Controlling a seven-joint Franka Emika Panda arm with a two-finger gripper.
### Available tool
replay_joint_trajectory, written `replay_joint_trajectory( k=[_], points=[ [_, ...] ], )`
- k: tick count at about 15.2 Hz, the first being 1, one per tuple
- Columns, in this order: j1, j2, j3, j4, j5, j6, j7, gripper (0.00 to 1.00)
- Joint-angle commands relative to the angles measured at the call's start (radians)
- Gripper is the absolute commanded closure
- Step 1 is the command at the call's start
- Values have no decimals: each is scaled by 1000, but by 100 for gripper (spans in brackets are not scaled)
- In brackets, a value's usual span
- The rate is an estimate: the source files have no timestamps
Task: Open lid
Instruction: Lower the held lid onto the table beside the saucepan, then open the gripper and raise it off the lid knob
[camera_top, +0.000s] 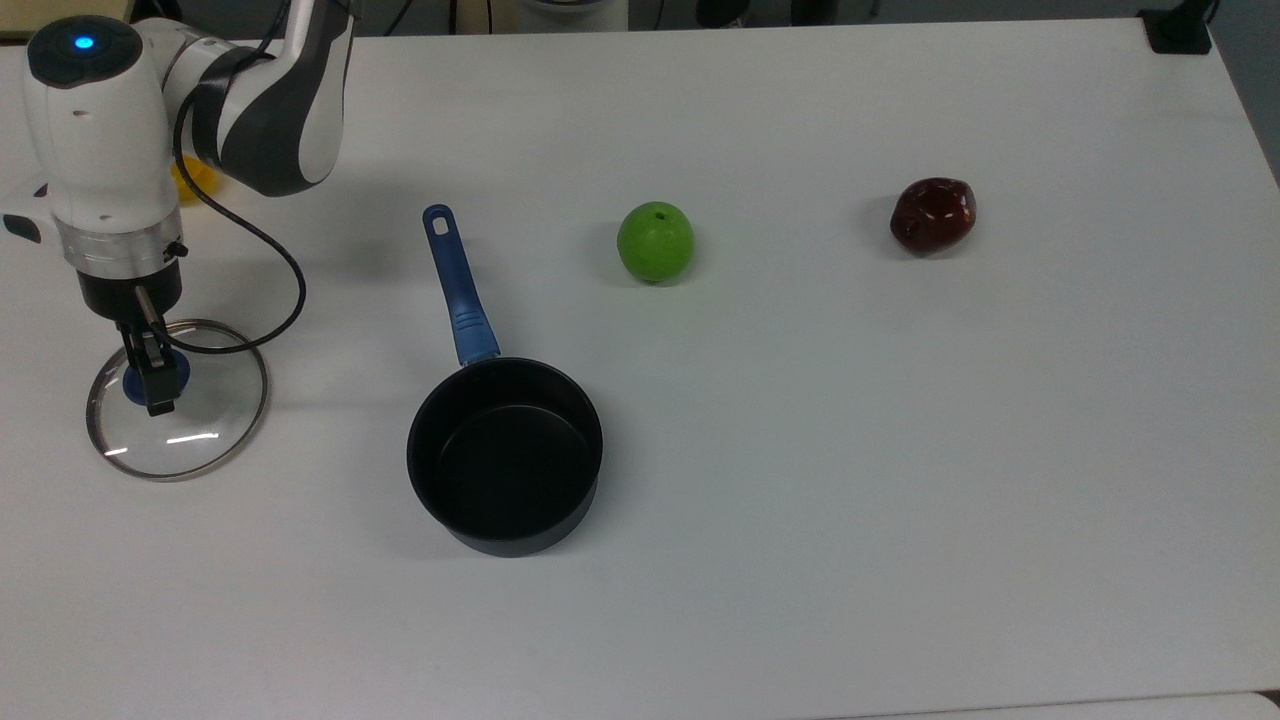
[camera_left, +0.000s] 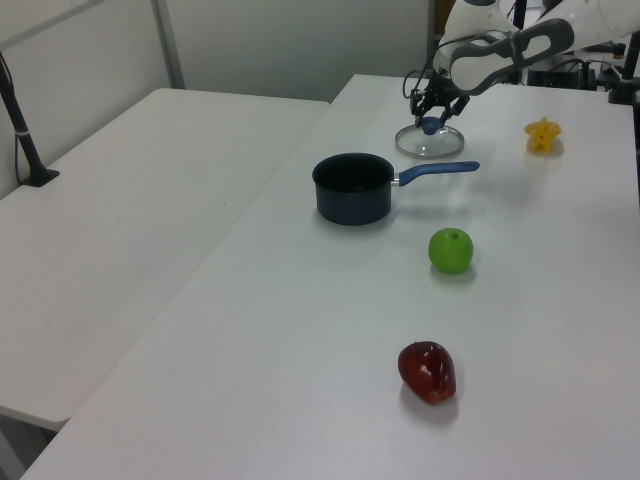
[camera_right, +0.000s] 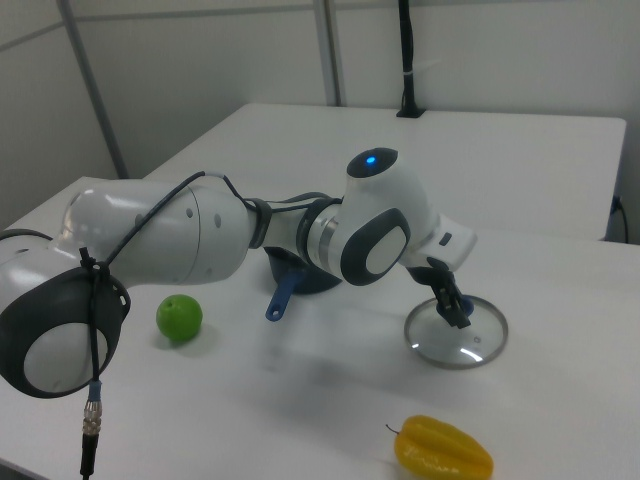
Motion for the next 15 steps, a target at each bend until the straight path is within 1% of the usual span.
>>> replay_joint_trajectory(
  k=[1,2,3,4,6,8,11,13,15],
  points=[
    [4,-24,-6,-57,16,31,-17,36],
    [4,-25,-6,-56,16,30,-17,33],
    [4,-28,-6,-56,16,28,-16,26],
    [4,-36,-7,-53,16,24,-14,14],
    [1,-68,-7,-53,16,19,-14,0],
    [3,-116,-6,-59,16,7,-17,0],
    [23,-212,2,-57,13,-178,-22,0],
    [70,-290,2,-66,9,-298,-45,0],
    [111,-367,2,-73,14,-431,-111,0]
  ],
)
